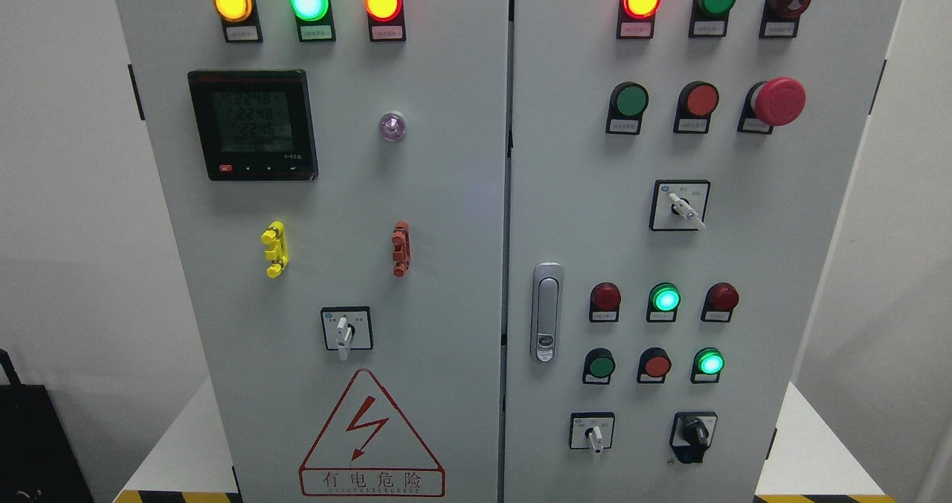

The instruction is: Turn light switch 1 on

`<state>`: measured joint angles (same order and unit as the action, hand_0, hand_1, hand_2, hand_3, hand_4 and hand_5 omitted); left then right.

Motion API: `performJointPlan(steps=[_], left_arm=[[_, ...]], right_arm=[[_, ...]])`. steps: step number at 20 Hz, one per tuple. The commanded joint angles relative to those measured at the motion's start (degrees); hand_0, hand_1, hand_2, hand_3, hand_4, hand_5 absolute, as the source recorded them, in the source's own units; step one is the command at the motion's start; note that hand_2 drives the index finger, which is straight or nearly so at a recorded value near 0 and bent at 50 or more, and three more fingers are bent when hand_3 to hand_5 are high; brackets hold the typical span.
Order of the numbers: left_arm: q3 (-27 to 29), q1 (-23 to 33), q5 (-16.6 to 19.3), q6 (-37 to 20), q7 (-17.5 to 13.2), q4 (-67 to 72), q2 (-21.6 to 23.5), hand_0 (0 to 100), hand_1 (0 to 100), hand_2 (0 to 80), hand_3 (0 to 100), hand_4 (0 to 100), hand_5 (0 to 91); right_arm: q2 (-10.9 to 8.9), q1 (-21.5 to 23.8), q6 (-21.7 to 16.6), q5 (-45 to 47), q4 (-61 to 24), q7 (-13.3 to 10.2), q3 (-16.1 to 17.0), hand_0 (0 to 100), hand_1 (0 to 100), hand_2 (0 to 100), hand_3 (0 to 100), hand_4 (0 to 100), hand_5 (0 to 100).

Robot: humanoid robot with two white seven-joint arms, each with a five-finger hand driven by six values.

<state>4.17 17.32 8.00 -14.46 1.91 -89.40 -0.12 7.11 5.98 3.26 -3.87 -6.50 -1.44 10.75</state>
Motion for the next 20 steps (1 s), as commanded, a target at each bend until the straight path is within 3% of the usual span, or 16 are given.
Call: performJointPlan(steps=[1, 9, 14, 20], left_arm=[[-4.2, -3.0, 0.2, 1.8, 1.6, -17.7, -2.0, 24, 44, 43.2, 73, 81, 60.2], [-10.2, -6.2, 0.5, 7.4, 7.5, -21.2, -2.6, 20, 49, 46.1, 77, 82, 64.1], [-13.6, -8.7, 1.1, 12.1, 15.7, -22.6, -3.3, 19, 57, 48.2, 79, 83, 64.6], [-14.8, -11.9, 4.0, 15.0, 16.8, -22.6, -4.6, 16, 63, 51.0, 82, 84, 66.4]], right_arm=[[-0.08, 0.0, 0.0, 0.0, 0.0, 0.2, 0.1, 0, 0, 0, 0, 0, 0], [0.01, 0.0, 0.0, 0.0, 0.0, 0.2, 0.1, 0, 0, 0, 0, 0, 0], [0.01, 0.0, 0.0, 0.0, 0.0, 0.2, 0.0, 0, 0, 0, 0, 0, 0], [0.01, 0.0, 0.0, 0.0, 0.0, 0.2, 0.0, 0, 0, 0, 0, 0, 0]])
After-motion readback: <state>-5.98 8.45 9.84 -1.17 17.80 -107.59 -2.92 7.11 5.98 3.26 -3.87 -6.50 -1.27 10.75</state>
